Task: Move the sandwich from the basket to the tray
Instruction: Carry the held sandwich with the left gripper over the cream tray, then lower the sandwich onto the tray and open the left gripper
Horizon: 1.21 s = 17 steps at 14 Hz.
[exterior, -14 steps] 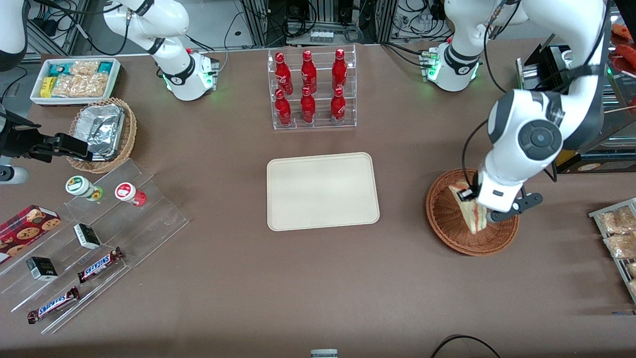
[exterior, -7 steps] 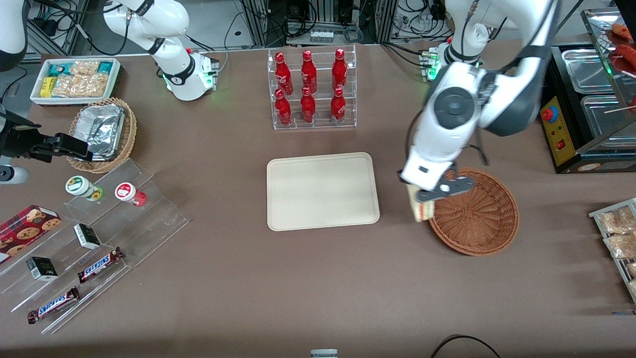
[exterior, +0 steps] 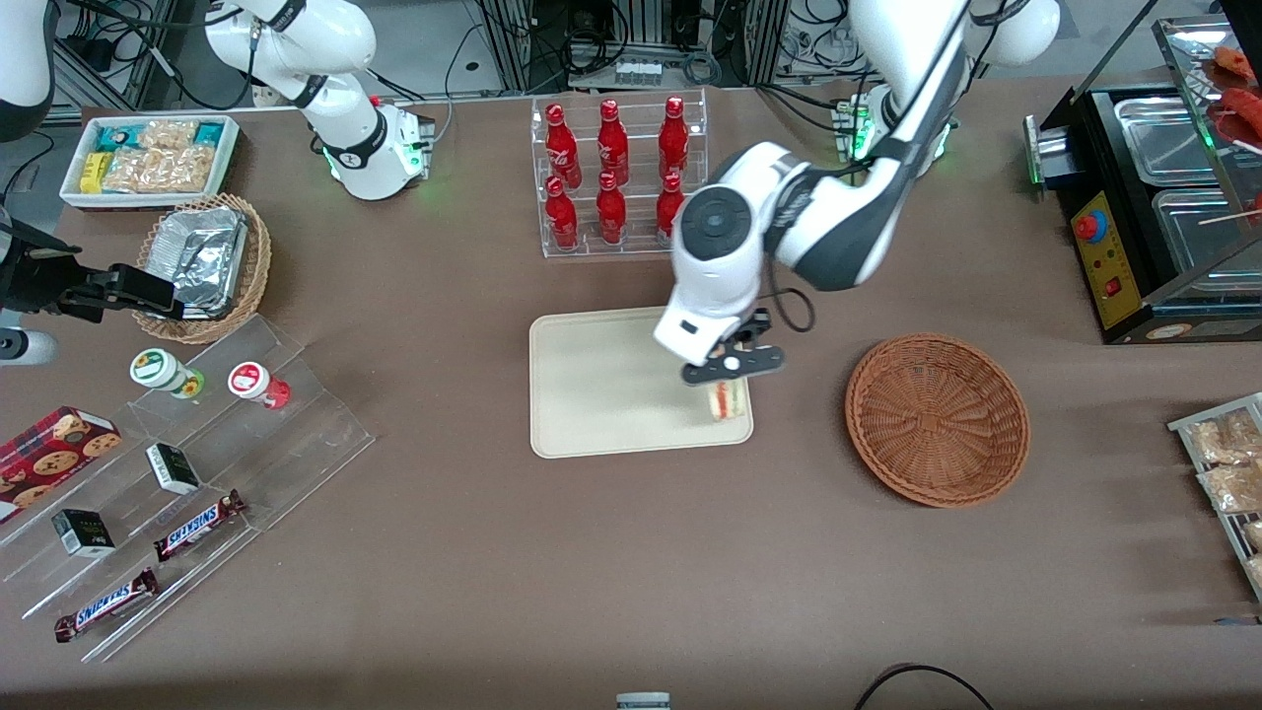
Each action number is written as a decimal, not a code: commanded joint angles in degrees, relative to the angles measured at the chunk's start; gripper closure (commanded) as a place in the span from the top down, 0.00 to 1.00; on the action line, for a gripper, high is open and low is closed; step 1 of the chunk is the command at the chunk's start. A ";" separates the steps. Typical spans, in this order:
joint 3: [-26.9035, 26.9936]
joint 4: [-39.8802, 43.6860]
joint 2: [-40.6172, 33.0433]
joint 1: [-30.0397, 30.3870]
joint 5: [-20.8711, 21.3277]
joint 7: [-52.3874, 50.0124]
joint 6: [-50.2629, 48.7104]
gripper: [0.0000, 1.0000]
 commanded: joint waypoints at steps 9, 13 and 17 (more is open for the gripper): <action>0.95 3.07 8.71 -9.08 0.18 -7.84 10.87 0.00; 0.86 2.72 10.38 -9.34 0.18 -7.84 12.10 0.00; 0.95 -1.14 10.13 -10.49 0.27 -8.02 14.65 0.00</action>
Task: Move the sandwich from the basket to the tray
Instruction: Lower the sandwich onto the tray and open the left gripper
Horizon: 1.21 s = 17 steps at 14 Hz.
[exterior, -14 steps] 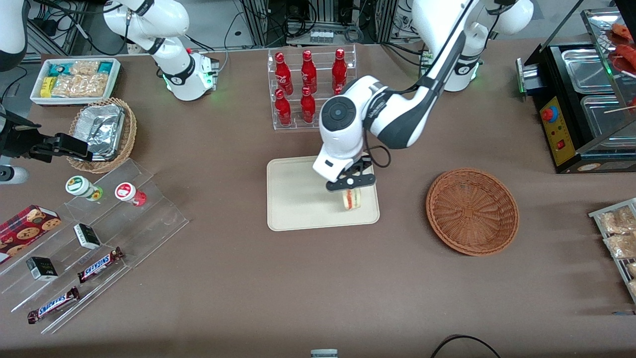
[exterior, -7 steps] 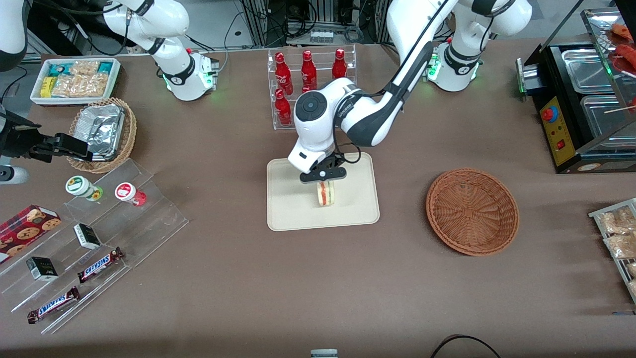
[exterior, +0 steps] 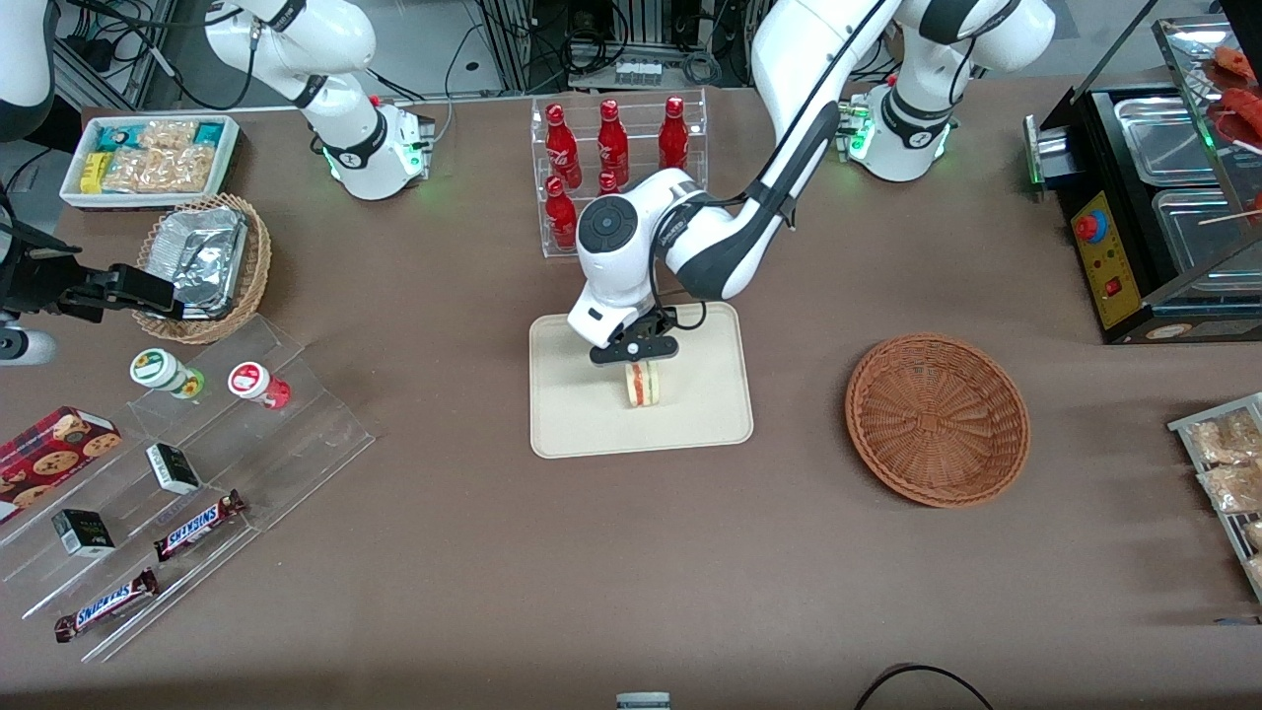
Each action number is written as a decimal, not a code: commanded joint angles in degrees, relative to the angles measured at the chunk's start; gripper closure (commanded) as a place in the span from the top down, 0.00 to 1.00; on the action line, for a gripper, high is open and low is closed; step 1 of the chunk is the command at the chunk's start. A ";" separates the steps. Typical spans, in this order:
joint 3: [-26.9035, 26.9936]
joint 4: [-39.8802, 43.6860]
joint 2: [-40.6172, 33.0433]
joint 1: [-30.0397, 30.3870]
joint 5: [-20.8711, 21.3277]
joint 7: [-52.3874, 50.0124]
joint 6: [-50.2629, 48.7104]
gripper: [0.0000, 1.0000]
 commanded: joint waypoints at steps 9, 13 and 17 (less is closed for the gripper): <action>0.86 -3.18 -0.27 -2.49 0.03 -3.00 1.45 0.74; 0.94 -2.74 -1.76 -2.05 -0.06 -2.91 0.66 1.00; 1.30 -1.42 -9.30 1.10 -0.50 -2.30 -6.98 1.00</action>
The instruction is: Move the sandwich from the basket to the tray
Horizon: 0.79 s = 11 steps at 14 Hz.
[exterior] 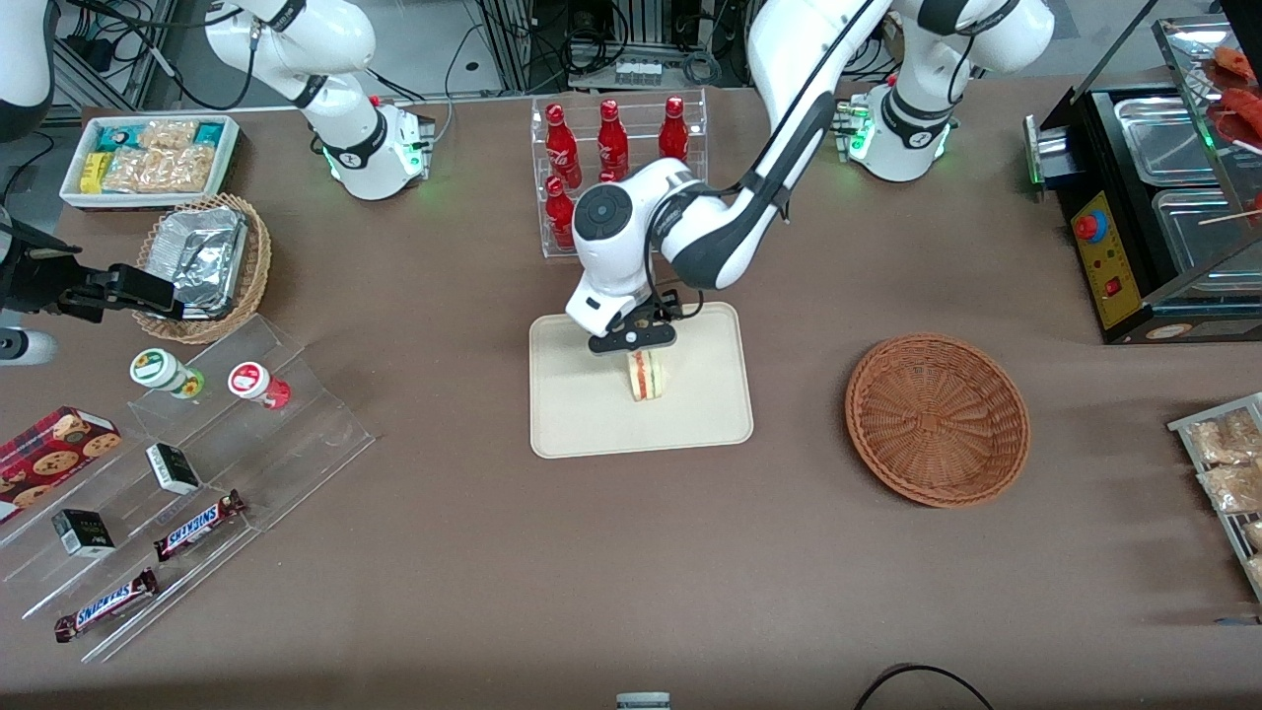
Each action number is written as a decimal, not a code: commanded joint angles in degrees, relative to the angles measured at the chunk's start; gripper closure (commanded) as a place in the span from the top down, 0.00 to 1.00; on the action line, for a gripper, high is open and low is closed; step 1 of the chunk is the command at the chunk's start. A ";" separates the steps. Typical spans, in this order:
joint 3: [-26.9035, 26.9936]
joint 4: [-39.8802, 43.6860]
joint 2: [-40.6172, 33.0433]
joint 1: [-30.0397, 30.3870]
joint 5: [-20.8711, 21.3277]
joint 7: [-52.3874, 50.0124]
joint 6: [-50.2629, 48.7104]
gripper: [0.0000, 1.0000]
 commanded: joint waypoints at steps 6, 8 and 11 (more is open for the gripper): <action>0.31 -0.68 -16.47 9.59 -0.40 4.98 -14.59 1.00; 0.31 -0.68 -18.67 13.20 -0.49 6.83 -16.43 1.00; 0.31 -0.68 -21.92 18.21 -0.40 12.79 -21.08 1.00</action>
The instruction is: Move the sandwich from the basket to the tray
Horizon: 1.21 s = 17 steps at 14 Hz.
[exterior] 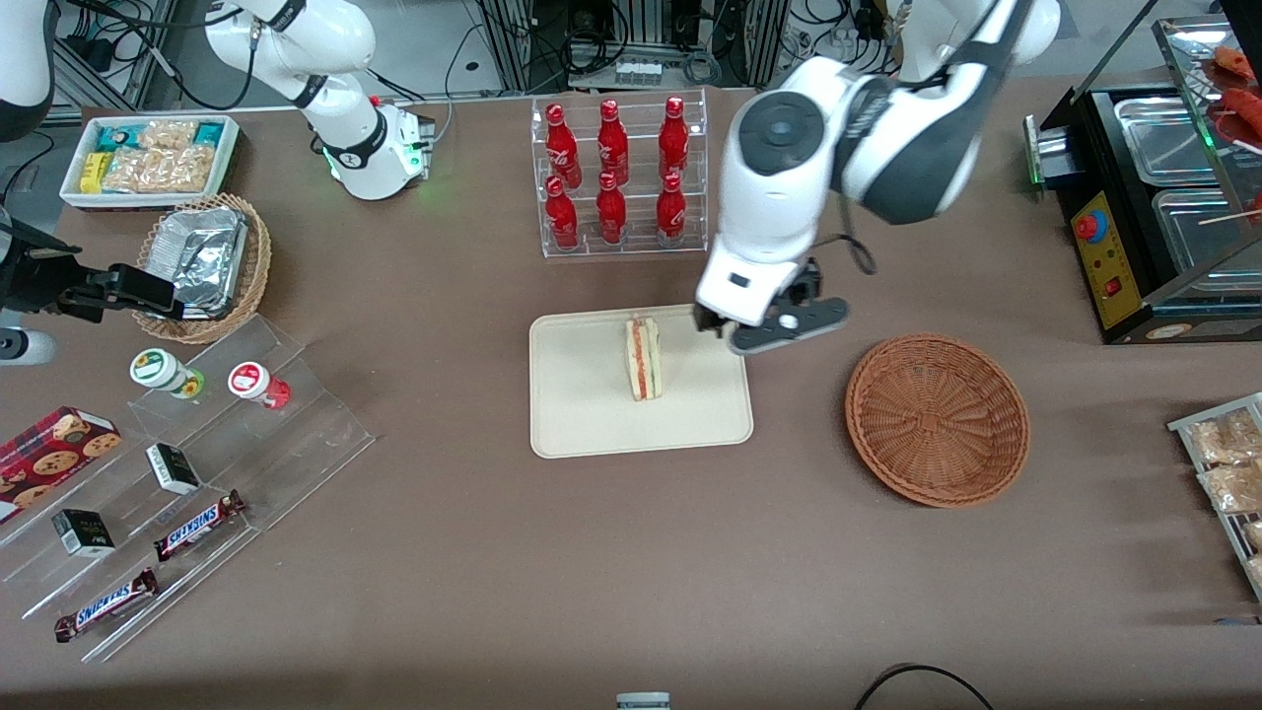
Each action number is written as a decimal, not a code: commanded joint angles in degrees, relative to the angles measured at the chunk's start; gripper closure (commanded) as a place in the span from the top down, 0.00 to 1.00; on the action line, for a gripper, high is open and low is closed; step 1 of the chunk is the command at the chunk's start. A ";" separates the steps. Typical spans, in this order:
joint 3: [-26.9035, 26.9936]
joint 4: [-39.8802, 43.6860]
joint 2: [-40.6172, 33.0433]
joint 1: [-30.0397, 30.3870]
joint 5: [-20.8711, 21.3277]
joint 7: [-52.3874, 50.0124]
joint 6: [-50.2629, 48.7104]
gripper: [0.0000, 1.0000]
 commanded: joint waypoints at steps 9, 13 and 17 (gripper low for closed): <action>-0.38 -1.42 -13.58 18.20 -2.68 24.86 -11.90 1.00; 1.37 -1.34 -15.43 24.01 -3.04 35.22 -15.25 1.00; 5.76 -1.34 -16.05 25.86 -4.01 44.10 -16.92 1.00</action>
